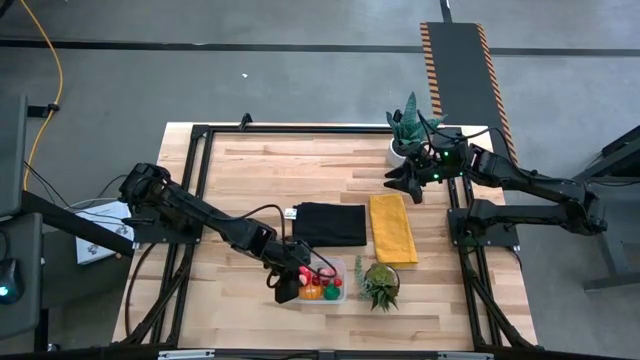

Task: Pick and placing Produce into tupperware
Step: Put the peach into the transparent bin, then return to home position

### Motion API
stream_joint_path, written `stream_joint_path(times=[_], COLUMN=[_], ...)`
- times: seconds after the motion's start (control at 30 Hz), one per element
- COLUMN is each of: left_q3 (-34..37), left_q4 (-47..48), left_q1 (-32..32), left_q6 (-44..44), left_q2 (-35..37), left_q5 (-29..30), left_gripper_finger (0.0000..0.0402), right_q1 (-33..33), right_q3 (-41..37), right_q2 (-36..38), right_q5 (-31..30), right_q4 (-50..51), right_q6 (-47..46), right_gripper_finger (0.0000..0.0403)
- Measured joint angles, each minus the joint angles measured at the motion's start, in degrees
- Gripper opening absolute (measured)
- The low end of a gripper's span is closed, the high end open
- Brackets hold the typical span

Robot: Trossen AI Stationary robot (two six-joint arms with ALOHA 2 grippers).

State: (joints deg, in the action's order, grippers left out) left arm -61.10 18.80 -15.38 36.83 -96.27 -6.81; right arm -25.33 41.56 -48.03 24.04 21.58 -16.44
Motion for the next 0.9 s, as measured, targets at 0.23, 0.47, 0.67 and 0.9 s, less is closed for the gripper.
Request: stream_joint_path(times=[0.23, 0.47, 0.67, 0.9], left_q3=[0.0, 0.0, -1.7, -10.8], left_q4=[-4.3, -6.0, -8.1, -1.0], left_q1=[0.0, 0.0, 0.0, 1.9], left_q6=[0.0, 0.5, 0.9, -3.5], left_q2=[0.0, 0.0, 0.5, 0.6], left_q5=[0.7, 0.9, 3.4, 5.1], left_gripper_finger=[0.0163, 0.0183, 0.0137, 0.0035], right_q1=[0.0, 0.0, 0.0, 0.0], right_q3=[0.0, 0.0, 0.0, -0.1], right_q2=[0.0, 0.0, 0.0, 0.0], right_q5=[0.0, 0.0, 0.0, 1.2], right_q4=[0.0, 0.0, 0.0, -0.1], right_q6=[0.0, 0.0, -0.2, -0.1], right_gripper_finger=[0.0171, 0.0171, 0.0171, 0.0171])
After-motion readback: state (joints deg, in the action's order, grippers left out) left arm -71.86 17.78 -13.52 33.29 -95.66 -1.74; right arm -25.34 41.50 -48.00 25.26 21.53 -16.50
